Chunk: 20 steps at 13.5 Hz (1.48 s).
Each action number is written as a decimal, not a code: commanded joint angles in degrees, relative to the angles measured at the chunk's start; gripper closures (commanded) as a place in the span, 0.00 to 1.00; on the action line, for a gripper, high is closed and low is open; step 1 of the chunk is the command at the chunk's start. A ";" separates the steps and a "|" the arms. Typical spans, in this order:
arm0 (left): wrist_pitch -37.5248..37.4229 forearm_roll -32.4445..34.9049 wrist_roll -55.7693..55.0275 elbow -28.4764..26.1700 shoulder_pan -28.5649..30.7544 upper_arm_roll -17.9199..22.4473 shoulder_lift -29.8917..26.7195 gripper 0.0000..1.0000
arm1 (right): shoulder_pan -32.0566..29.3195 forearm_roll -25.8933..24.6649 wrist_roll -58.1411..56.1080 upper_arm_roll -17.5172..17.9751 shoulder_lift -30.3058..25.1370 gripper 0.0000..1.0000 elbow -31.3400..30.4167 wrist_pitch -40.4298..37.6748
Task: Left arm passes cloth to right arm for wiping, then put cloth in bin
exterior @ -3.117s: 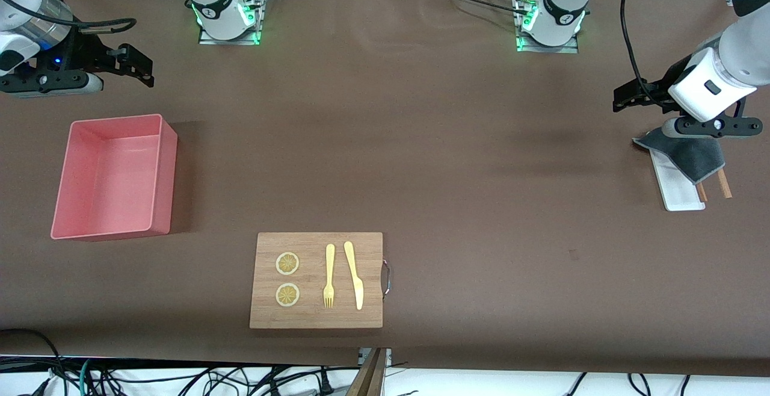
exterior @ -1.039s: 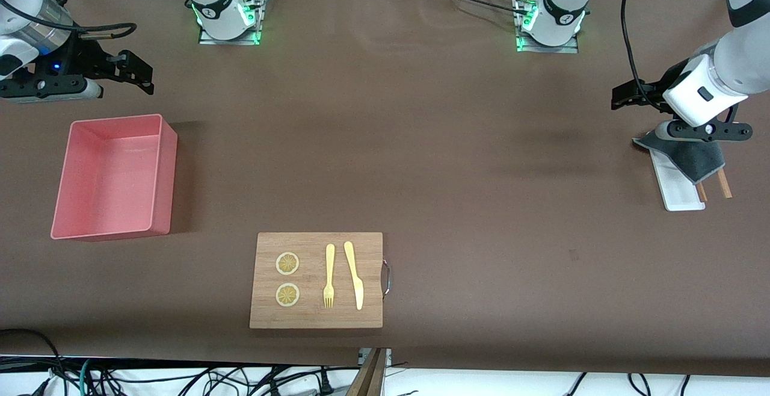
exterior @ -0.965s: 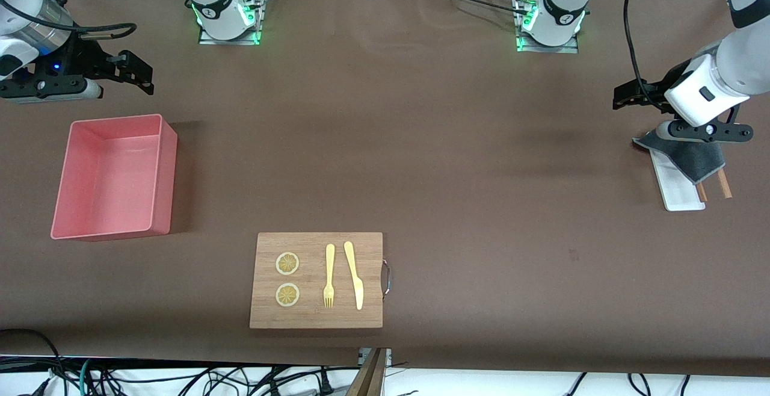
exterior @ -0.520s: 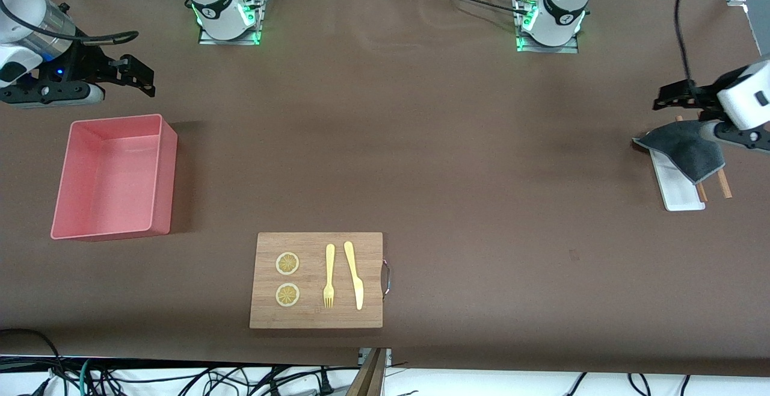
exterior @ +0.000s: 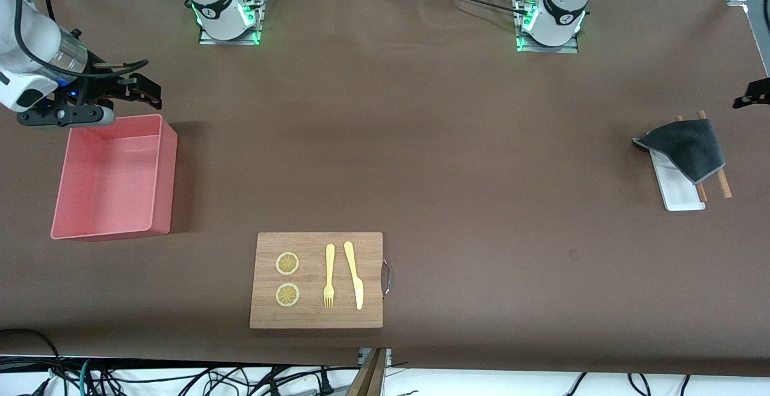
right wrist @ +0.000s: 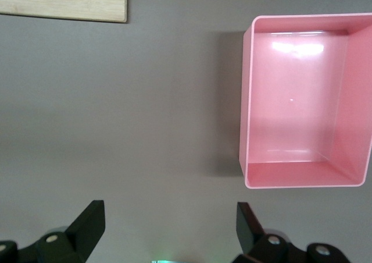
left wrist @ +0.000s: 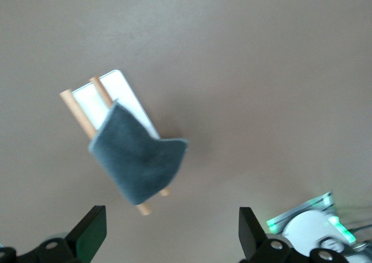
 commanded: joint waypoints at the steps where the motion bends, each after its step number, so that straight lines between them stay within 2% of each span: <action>1: 0.83 -4.04 15.58 4.32 8.67 -0.88 5.14 0.00 | -0.10 0.39 -0.70 0.29 -0.44 0.00 3.11 -6.10; 4: 0.83 -8.70 34.03 6.97 17.81 -0.88 10.42 0.00 | -0.10 2.40 -2.18 0.21 -0.53 0.00 5.49 -11.74; 7: 0.92 -15.46 50.04 7.06 24.86 -0.88 16.74 0.00 | -0.10 6.27 -8.59 0.03 0.08 0.00 8.91 -11.84; 11: 0.92 -25.64 61.76 6.80 29.86 -0.97 23.25 0.00 | -0.10 11.46 -20.18 0.12 0.69 0.00 9.89 -10.96; 16: 0.74 -34.28 79.68 6.36 32.34 -1.06 31.51 0.00 | -0.71 17.95 -47.15 -0.23 4.82 0.00 14.19 -11.05; 20: 0.74 -38.59 88.47 6.27 33.13 -1.23 36.44 0.00 | -1.77 18.94 -62.55 -1.02 7.10 0.00 14.02 -12.62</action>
